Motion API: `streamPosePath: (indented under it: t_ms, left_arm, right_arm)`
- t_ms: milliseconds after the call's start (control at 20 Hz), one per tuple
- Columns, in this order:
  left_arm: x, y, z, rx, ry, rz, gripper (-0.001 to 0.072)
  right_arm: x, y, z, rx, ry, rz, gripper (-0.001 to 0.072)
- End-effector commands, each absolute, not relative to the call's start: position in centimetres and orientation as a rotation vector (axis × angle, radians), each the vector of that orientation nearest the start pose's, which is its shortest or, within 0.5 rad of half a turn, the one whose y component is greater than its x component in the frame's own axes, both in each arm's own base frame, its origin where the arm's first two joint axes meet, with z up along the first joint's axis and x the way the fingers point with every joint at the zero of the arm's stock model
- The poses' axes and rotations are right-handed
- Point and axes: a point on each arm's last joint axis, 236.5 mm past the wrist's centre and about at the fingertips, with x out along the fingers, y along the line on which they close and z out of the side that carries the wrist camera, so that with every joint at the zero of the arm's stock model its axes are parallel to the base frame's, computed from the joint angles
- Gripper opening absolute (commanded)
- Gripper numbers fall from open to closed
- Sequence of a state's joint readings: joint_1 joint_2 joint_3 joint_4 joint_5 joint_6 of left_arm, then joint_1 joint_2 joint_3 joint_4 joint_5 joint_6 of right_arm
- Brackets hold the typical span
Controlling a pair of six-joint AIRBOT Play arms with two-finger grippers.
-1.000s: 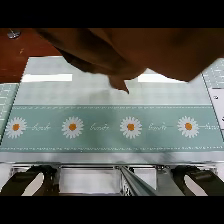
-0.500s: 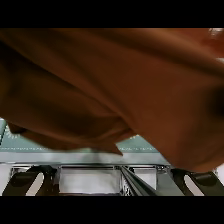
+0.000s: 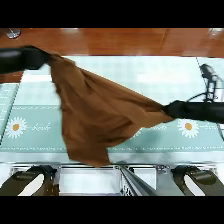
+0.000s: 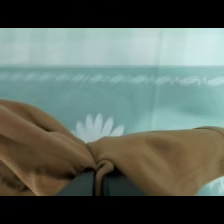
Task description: Fold the shirts.
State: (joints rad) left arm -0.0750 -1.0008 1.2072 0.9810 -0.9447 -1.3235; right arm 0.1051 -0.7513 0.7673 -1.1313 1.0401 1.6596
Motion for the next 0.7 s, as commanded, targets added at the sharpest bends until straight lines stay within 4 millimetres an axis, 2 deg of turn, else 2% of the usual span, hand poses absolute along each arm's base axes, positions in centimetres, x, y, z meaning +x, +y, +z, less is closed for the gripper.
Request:
streamPosePath:
  t_ms: [0, 50, 100, 150, 200, 250, 300, 400, 450, 500, 550, 600, 650]
  left_arm:
    - [43.5, -17.0, 11.7, -0.297, 0.795, -0.475, 0.0027]
    - [44.0, -17.6, 10.3, -0.331, 0.824, -0.46, 0.0038]
    - [44.3, -18.1, 9.0, -0.356, 0.853, -0.448, 0.0149]
    - [44.3, -18.3, 7.8, -0.364, 0.887, -0.445, 0.0415]
    - [44.0, -18.3, 6.9, -0.36, 0.921, -0.446, 0.0694]
    - [43.5, -17.5, 6.3, -0.352, 0.957, -0.44, 0.0702]
    - [42.8, -16.1, 5.7, -0.346, 1.005, -0.425, 0.0701]
    - [40.7, -11.9, 4.2, -0.341, 1.133, -0.372, 0.0701]
    - [39.5, -9.7, 3.4, -0.353, 1.2, -0.339, 0.0701]
    - [38.0, -7.8, 2.5, -0.388, 1.262, -0.307, 0.0701]
    - [36.5, -6.6, 1.5, -0.433, 1.303, -0.273, 0.07]
    - [34.7, -6.1, 0.2, -0.49, 1.334, -0.243, 0.07]
    - [33.0, -6.3, -1.0, -0.539, 1.354, -0.233, 0.07]
  right_arm:
    - [36.9, 9.6, 1.8, 0.594, 0.926, 0.109, 0.0026]
    - [39.0, 8.8, 1.0, 0.651, 0.925, 0.074, 0.0029]
    - [40.7, 8.0, 0.4, 0.69, 0.933, 0.053, 0.0029]
    - [42.2, 7.2, -0.2, 0.728, 0.953, 0.045, 0.0062]
    - [43.5, 6.4, -0.3, 0.75, 0.971, 0.058, 0.0252]
    - [44.6, 5.5, 0.0, 0.754, 0.987, 0.088, 0.0529]
    - [45.2, 4.0, 0.7, 0.757, 1.011, 0.119, 0.0631]
    - [45.0, -1.1, 2.6, 0.762, 1.027, 0.112, 0.0632]
    - [43.8, -4.3, 3.1, 0.756, 1.032, 0.076, 0.0631]
    - [42.0, -7.4, 2.7, 0.738, 1.06, 0.016, 0.0629]
    - [39.1, -10.2, 1.3, 0.705, 1.132, -0.051, 0.062]
    - [36.5, -11.7, -0.3, 0.693, 1.2, -0.101, 0.062]
    - [34.3, -12.1, -2.0, 0.705, 1.25, -0.12, 0.062]
